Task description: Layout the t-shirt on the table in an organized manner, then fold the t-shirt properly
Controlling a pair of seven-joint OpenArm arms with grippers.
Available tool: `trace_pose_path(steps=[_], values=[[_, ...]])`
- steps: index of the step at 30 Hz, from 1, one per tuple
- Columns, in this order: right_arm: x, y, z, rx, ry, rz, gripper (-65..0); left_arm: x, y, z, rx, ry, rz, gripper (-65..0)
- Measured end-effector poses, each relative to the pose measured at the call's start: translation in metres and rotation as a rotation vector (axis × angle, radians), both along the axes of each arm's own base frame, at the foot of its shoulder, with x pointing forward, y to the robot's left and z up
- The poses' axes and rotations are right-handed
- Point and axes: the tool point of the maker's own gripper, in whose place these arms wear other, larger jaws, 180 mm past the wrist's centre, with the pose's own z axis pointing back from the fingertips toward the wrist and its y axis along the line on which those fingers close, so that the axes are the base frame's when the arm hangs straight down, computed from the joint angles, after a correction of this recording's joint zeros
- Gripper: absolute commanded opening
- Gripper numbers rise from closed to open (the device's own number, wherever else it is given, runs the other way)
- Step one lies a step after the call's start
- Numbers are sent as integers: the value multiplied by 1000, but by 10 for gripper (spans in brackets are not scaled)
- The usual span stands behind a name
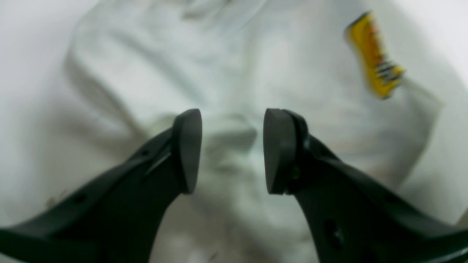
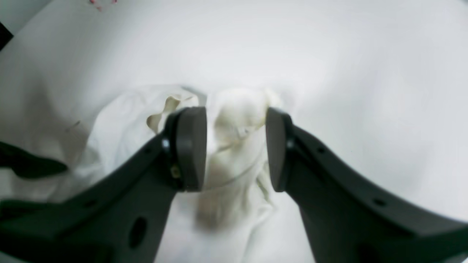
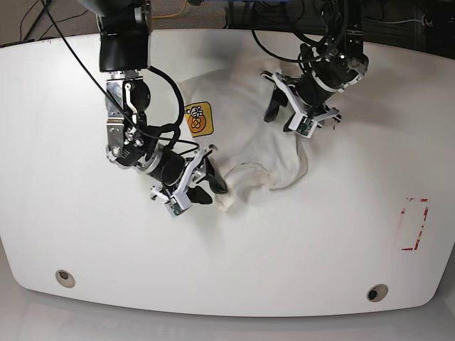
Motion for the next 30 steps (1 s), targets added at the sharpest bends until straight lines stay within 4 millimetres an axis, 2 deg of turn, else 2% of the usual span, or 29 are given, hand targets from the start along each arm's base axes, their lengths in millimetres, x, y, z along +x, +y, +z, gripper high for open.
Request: trace_pose_path(steps=[3,6,14,16,24,27,30], values=[[2,-3,-23,-30,45,-17,-403,-1,7,-2,25,0,-9,-393],[6,-4,-37,-24,48,-52,-403,-1,11,-2,37,-1,-8,-393],[7,-2,-68,20,66,-87,-403,-1,11,-2,42,-5,-24,-393],[9,-2,-69,24,71,-83,-403,0,11,-1,42,-7,-24,-393],[18,-7,-50,-38,23,-72,-403,15,4,11,34,-49,-35,-393],[21,-19,-28,-89,-18,-64,-403,22,-8,18,19,-74,-57,-393],[31,-42,-1,-152,-59,-115,-403,21,-25,22,1,-83,-99,-393]])
